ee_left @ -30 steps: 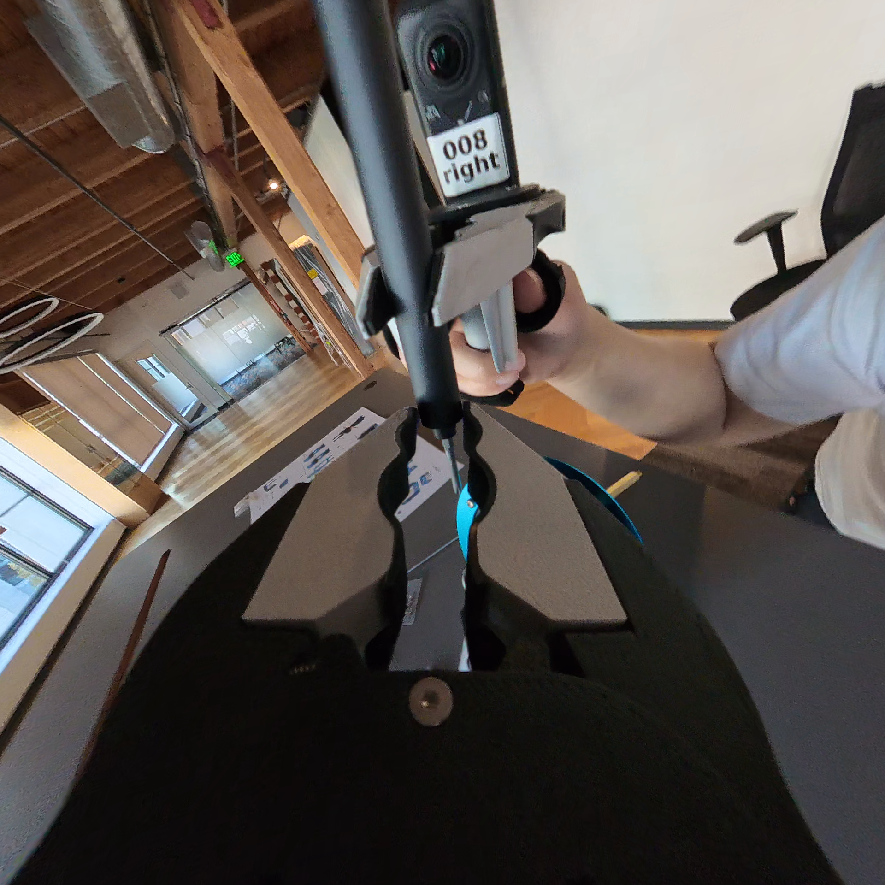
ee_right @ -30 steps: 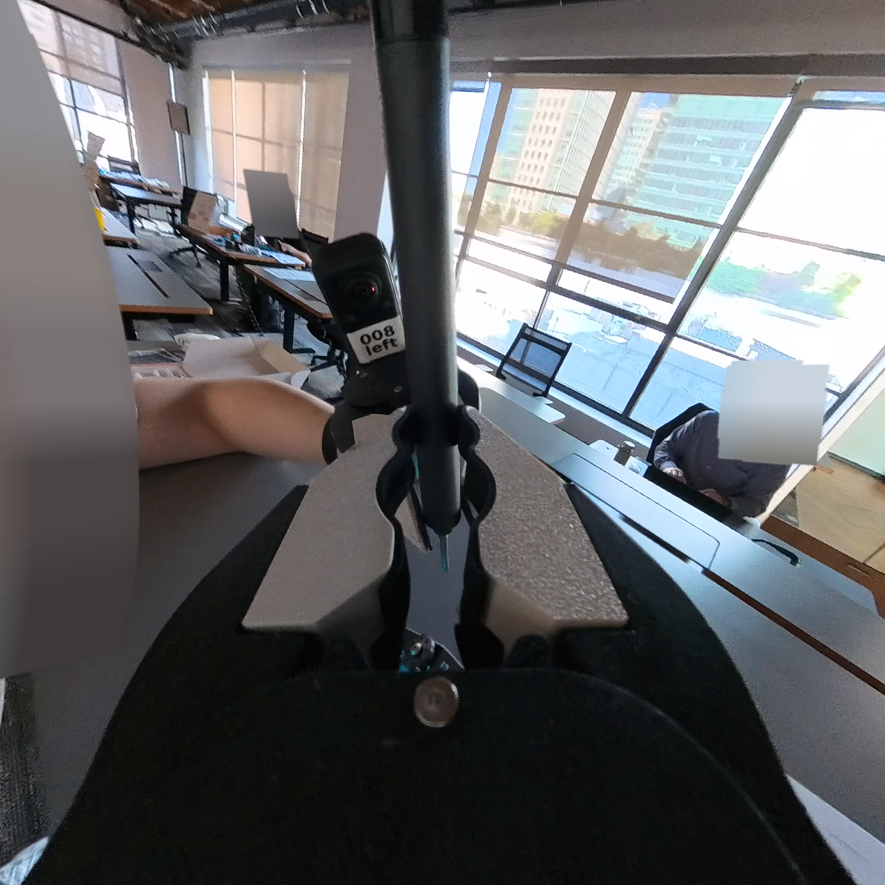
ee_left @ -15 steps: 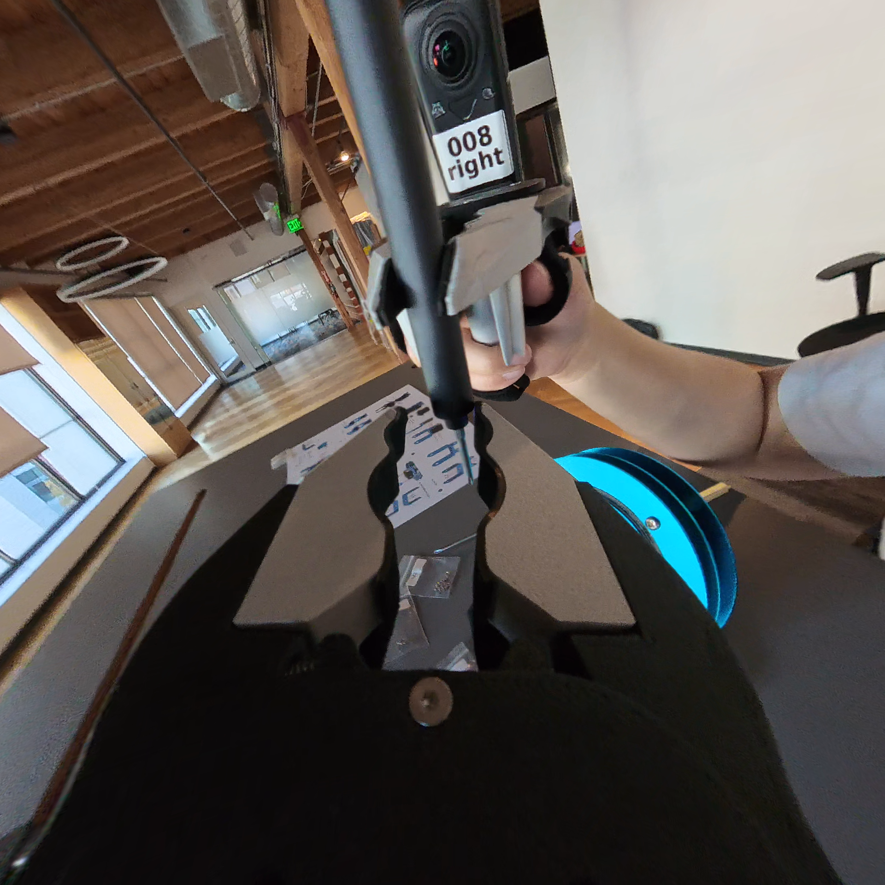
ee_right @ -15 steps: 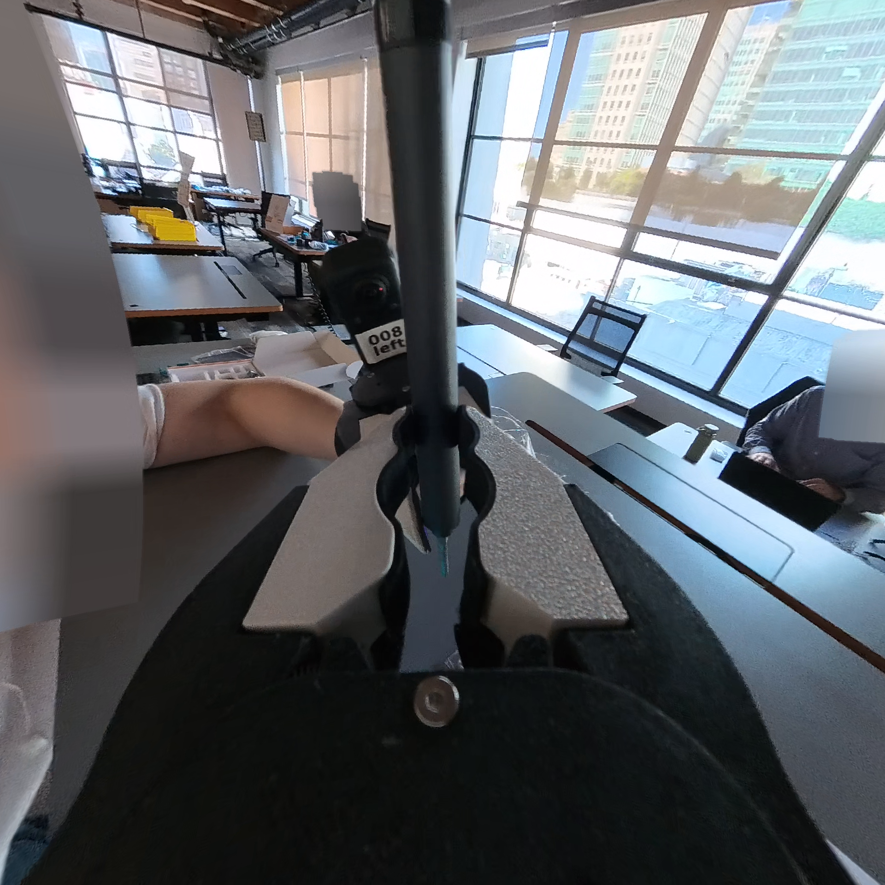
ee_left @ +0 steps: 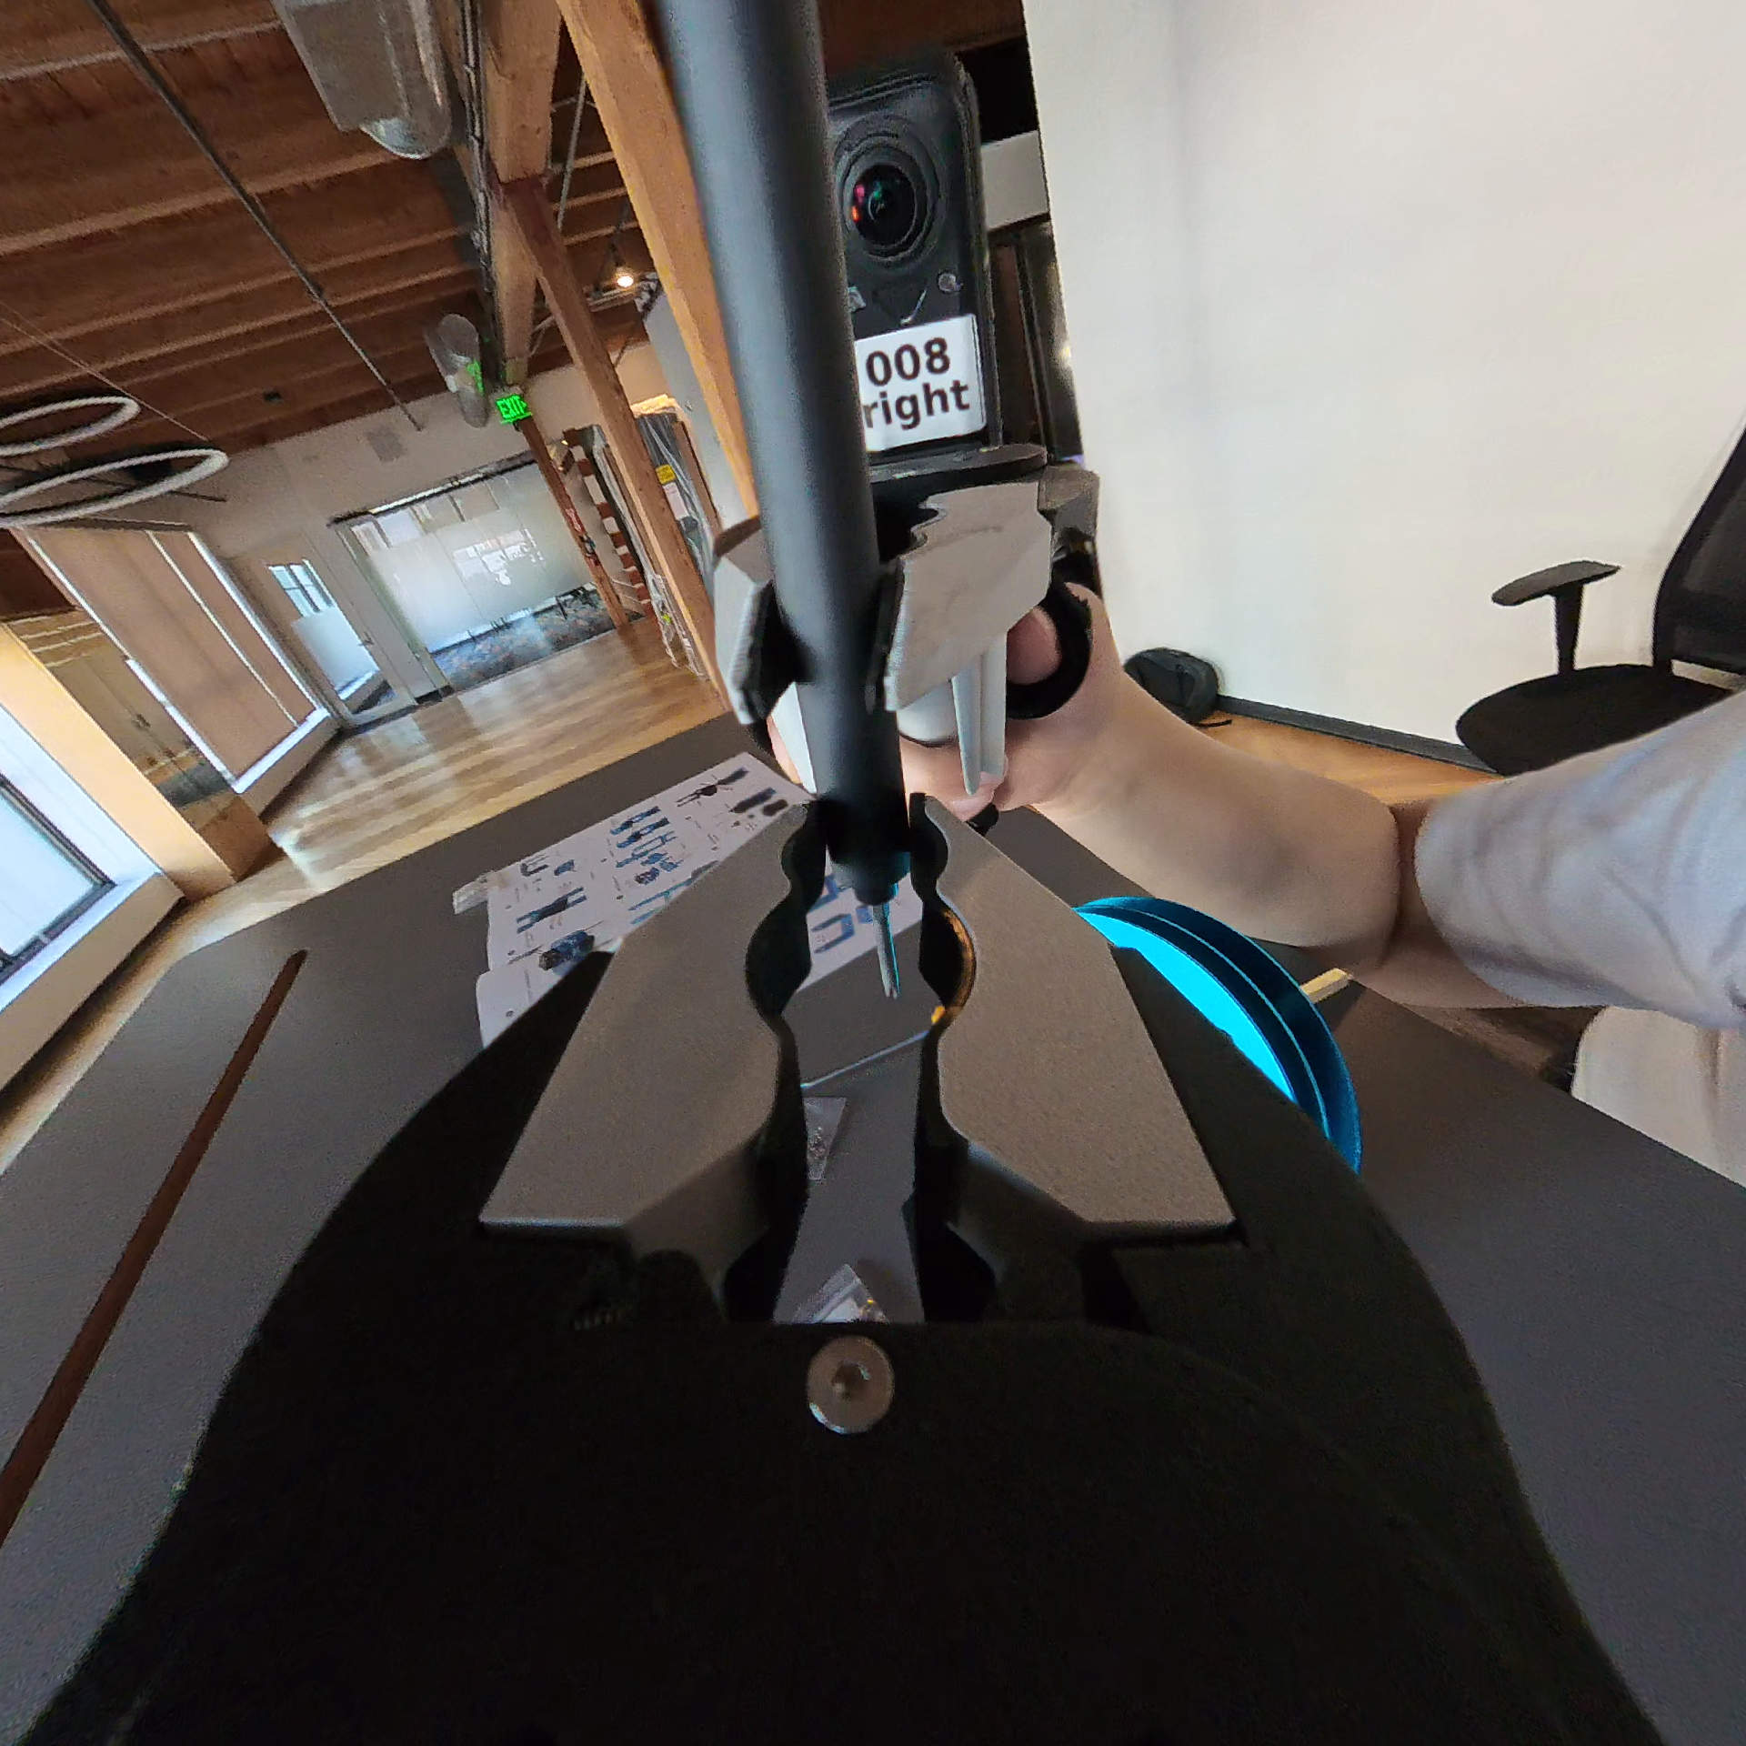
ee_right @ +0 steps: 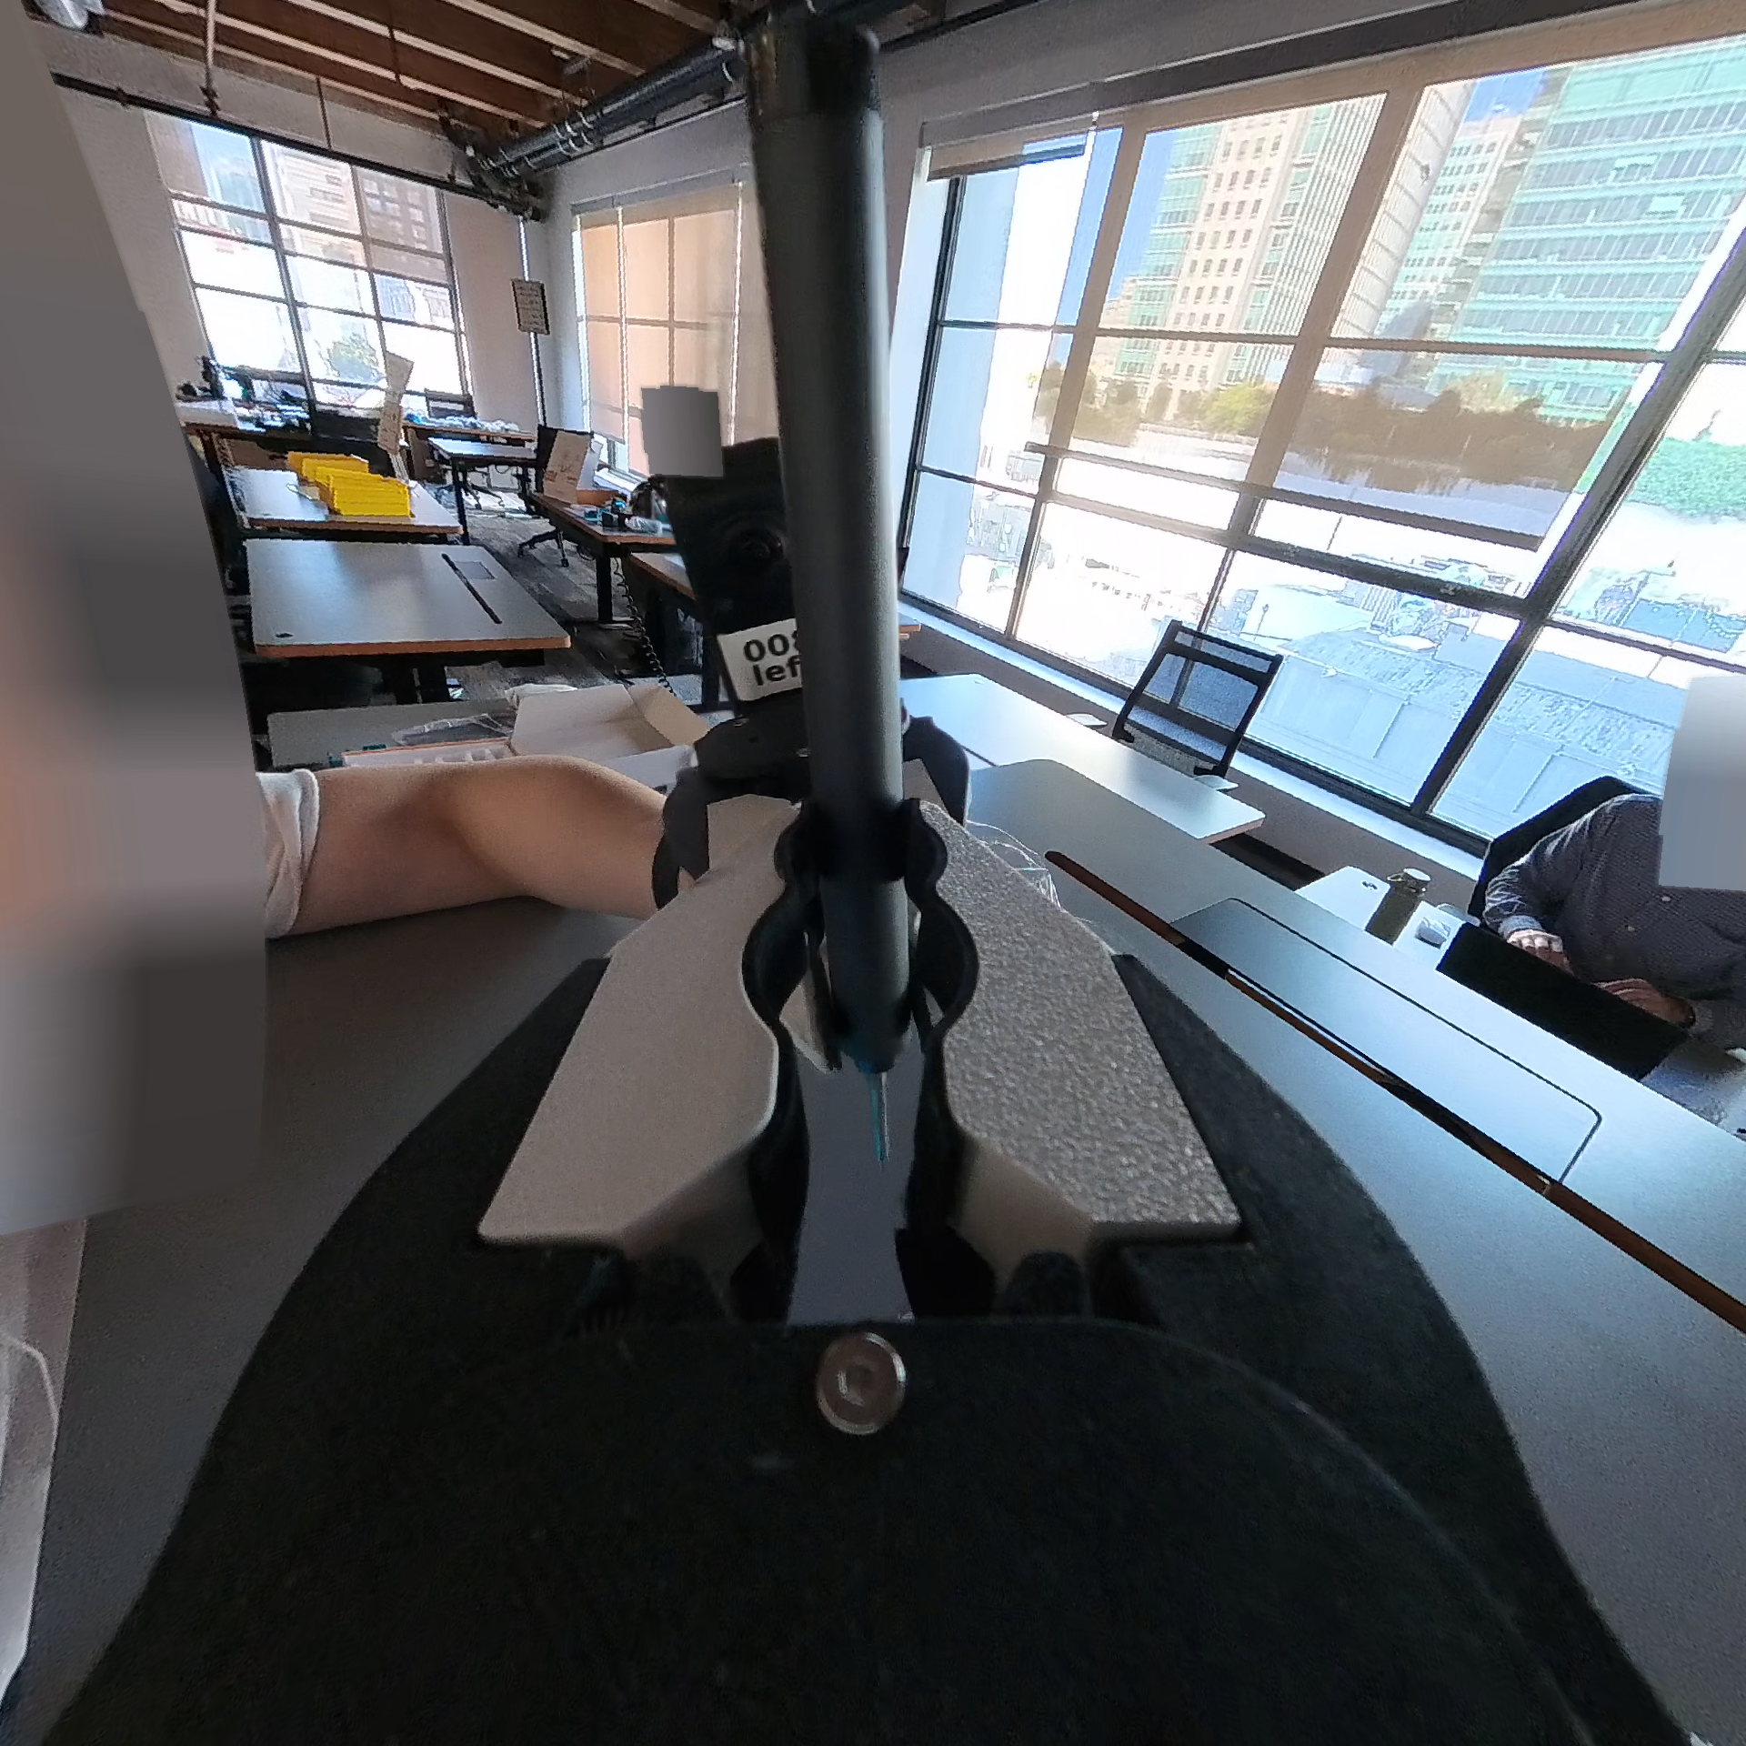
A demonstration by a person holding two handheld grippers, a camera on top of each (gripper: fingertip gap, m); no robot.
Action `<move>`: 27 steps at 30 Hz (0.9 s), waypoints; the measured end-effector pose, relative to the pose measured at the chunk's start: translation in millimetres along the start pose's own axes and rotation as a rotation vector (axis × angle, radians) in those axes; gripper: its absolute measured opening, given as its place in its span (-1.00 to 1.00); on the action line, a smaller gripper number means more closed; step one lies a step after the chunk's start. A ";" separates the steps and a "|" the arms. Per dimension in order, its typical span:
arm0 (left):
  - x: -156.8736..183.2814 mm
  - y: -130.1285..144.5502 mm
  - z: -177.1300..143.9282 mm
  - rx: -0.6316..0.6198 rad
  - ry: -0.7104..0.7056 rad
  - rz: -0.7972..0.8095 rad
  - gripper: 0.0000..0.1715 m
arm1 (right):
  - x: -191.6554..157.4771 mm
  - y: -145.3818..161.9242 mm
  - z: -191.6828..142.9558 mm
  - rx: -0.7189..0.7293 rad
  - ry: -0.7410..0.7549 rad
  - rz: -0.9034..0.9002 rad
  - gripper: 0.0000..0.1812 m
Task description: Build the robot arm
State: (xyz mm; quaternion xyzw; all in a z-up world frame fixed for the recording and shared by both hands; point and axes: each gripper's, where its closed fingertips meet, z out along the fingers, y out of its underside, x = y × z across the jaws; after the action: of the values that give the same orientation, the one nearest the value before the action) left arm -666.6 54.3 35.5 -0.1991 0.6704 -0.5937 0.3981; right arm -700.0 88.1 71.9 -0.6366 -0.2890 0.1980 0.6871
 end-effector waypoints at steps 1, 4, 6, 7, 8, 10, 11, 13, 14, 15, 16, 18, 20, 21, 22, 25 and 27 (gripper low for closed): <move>0.2 -0.7 -1.1 -0.001 0.009 -0.004 -0.83 | -0.6 -0.7 -0.2 0.004 0.000 0.000 -0.84; 0.0 -1.0 -1.7 -0.003 0.020 -0.021 -0.83 | -0.3 -1.6 0.4 0.004 0.014 -0.020 -0.84; -0.1 -1.2 -1.3 -0.004 0.020 -0.023 -0.83 | 0.2 -1.6 0.6 0.002 0.022 -0.027 -0.84; 0.4 -1.5 -1.4 -0.004 0.023 -0.024 -0.83 | -0.1 -2.0 0.3 0.004 0.026 -0.037 -0.84; 1.4 -2.0 -1.3 -0.003 0.026 -0.023 -0.83 | -1.4 -2.1 0.0 0.004 0.024 -0.053 -0.84; 4.1 -3.9 -0.6 0.001 0.028 -0.015 -0.83 | -4.5 -3.6 -1.1 0.010 0.011 -0.071 -0.83; 5.4 -5.2 -0.6 0.002 0.030 -0.008 -0.83 | -6.8 -4.6 -1.6 0.017 -0.007 -0.063 -0.83; 7.5 -10.0 -1.5 0.013 0.031 0.012 -0.82 | -10.7 -9.7 -4.1 0.059 -0.050 -0.051 -0.83; 8.7 -12.6 -2.3 0.018 0.034 0.022 -0.82 | -14.0 -12.7 -5.4 0.091 -0.075 -0.068 -0.83; 11.9 -14.5 -2.8 0.021 0.042 0.040 -0.83 | -19.0 -15.0 -6.9 0.121 -0.109 -0.089 -0.84; 15.8 -15.0 -2.8 0.018 0.049 0.069 -0.83 | -24.8 -14.3 -8.8 0.119 -0.159 -0.086 -0.83; 21.4 -17.6 -1.2 0.028 0.031 0.138 -0.83 | -33.4 -15.9 -13.9 0.141 -0.223 -0.125 -0.84; 22.1 -18.1 2.3 0.024 -0.017 0.197 -0.82 | -36.4 -16.1 -16.5 0.145 -0.241 -0.164 -0.83; 22.1 -17.9 3.6 0.023 -0.043 0.228 -0.81 | -38.6 -15.7 -17.7 0.145 -0.258 -0.180 -0.83; 21.5 -17.7 5.0 0.021 -0.074 0.257 -0.73 | -42.1 -15.0 -18.6 0.149 -0.284 -0.200 -0.84; 24.9 -17.8 8.5 0.011 -0.115 0.327 -0.59 | -46.7 -11.4 -16.5 0.142 -0.302 -0.253 -0.84; 28.8 -26.4 5.7 0.056 -0.136 0.372 -0.78 | -50.2 -10.8 -15.4 0.153 -0.310 -0.291 -0.83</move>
State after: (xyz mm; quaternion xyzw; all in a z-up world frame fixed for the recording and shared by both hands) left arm -685.0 23.7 52.2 -0.1005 0.6505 -0.5134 0.5506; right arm -729.0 43.1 75.0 -0.4964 -0.4640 0.2134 0.7020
